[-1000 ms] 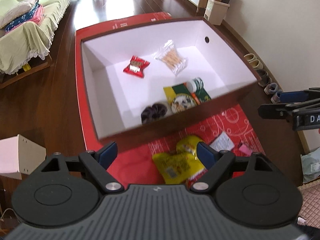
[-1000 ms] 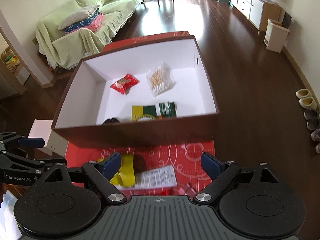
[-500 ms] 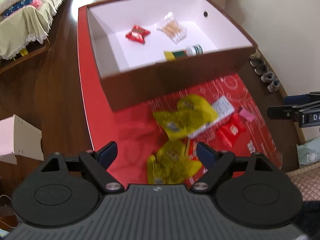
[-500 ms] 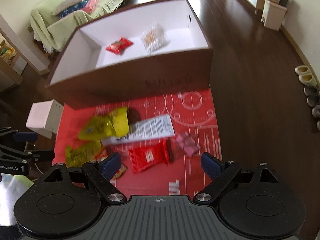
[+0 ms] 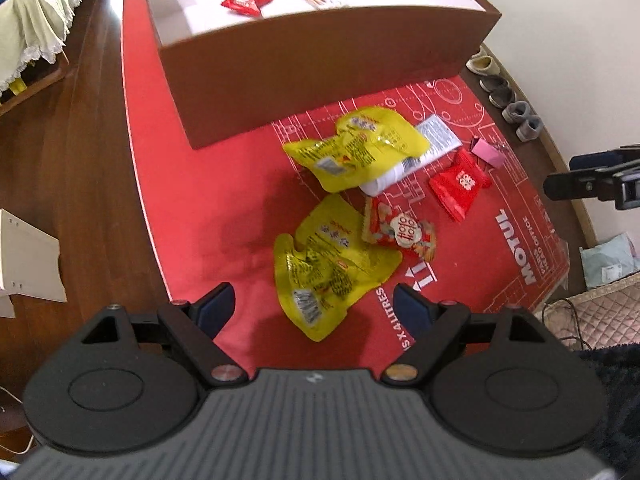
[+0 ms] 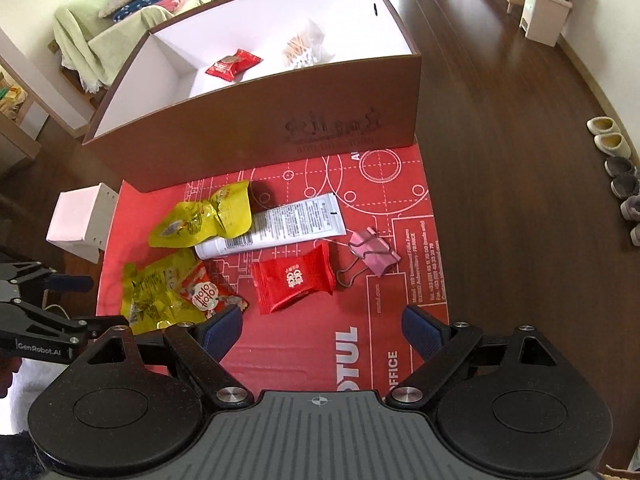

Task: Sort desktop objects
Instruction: 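Withdraw both tools from the box toward the snacks on the red mat, then grasp the yellow snack packet with the left tool while the right tool grasps another yellow packet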

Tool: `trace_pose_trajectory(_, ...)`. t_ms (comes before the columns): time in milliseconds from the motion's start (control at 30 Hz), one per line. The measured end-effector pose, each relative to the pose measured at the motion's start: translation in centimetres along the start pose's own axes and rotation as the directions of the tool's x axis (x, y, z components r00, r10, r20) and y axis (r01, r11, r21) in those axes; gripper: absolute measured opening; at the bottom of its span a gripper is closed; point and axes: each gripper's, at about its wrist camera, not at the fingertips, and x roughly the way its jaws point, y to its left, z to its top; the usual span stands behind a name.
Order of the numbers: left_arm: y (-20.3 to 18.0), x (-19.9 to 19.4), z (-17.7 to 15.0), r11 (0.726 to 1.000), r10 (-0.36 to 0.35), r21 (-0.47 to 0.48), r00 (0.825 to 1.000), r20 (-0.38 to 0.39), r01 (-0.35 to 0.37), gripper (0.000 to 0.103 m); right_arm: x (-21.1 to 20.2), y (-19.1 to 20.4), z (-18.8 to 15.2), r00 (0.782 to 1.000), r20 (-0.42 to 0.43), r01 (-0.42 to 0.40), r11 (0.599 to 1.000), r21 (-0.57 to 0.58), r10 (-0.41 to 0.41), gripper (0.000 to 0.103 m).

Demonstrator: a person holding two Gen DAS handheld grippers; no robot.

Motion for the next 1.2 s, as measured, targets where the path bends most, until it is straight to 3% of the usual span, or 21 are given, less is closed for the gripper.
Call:
trace_pose_trajectory(367,1.2,2.4,0.9,0.993,-0.056,-0.103,0.998,0.002,0.056,0.082,0.4,-0.3,0.0,0.999,-0.032,0.028,1.0,0.0,-0.028,0.089)
trace_pose_trajectory(467,1.6,3.5,1.1,0.989,-0.061,-0.134,0.998,-0.006,0.06,0.074,0.6,-0.2,0.1,0.999,-0.038,0.031,1.0,-0.005,-0.031,0.089)
trace_pose_trajectory(567,1.7,4.4,0.9,0.99,-0.047,-0.135,0.999,-0.019,0.044,0.059,0.8,0.0,0.2,0.999,-0.046,0.029,1.0,-0.013,-0.029,0.089)
trace_pose_trajectory(833,2.0,4.7,0.8,0.984,-0.066,-0.163,0.998,-0.002,0.065,0.057,1.5,0.7,0.4,0.998,-0.063,0.019,0.999,-0.041,-0.021,0.089)
trace_pose_trajectory(933,1.6,4.8,1.0,0.99,-0.041,-0.133,0.999,0.004,0.041,0.055,1.8,0.8,0.4,0.997,-0.068,0.023,0.999,-0.046,-0.026,0.089)
trace_pose_trajectory(1067,0.7,4.7,1.1,0.998,-0.029,-0.058,0.999,0.022,0.03,0.043,1.9,0.7,0.4,0.997,-0.069,0.021,0.999,-0.045,-0.024,0.089)
trace_pose_trajectory(1100,0.6,4.5,1.1,0.998,-0.035,-0.044,0.999,0.026,0.036,0.036,2.0,0.7,0.4,0.997,-0.068,0.02,0.999,-0.045,-0.023,0.089)
trace_pose_trajectory(1200,0.7,3.7,0.9,0.997,-0.064,-0.037,0.997,0.034,0.066,0.028,2.3,0.8,0.5,0.997,-0.07,0.016,0.999,-0.05,-0.02,0.089)
